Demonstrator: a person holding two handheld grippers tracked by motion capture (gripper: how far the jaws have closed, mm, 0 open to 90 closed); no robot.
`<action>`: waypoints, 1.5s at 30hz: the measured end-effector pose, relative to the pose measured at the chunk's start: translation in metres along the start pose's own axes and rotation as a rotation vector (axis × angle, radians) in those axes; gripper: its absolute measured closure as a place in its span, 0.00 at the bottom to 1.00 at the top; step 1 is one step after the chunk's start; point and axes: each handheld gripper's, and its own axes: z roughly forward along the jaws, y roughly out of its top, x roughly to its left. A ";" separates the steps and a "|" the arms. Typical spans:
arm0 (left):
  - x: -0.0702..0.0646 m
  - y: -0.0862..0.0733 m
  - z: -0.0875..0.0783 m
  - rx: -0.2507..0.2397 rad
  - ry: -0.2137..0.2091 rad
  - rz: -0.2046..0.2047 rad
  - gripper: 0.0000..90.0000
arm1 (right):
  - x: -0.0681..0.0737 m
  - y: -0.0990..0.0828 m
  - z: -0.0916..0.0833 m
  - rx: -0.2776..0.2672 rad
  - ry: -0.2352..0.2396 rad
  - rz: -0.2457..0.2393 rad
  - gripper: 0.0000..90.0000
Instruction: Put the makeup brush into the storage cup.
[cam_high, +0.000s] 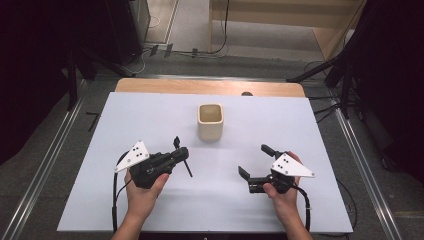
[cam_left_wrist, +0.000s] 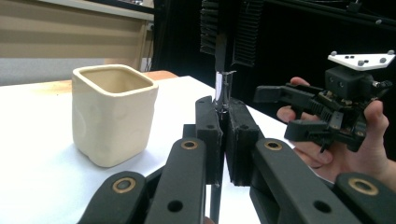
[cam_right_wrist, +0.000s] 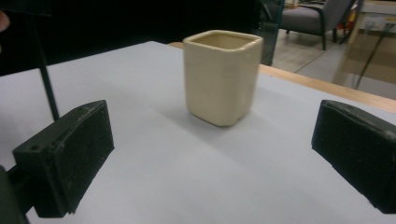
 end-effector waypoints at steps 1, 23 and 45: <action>0.001 0.000 0.000 0.000 0.003 -0.003 0.96 | -0.003 -0.001 -0.003 0.002 -0.009 -0.007 0.00; 0.018 0.019 -0.003 0.002 0.068 0.014 0.96 | -0.049 -0.031 -0.075 -0.011 -0.152 0.029 0.00; 0.036 0.075 0.023 -0.014 0.116 0.044 0.96 | -0.059 -0.034 -0.090 -0.024 -0.160 0.069 0.00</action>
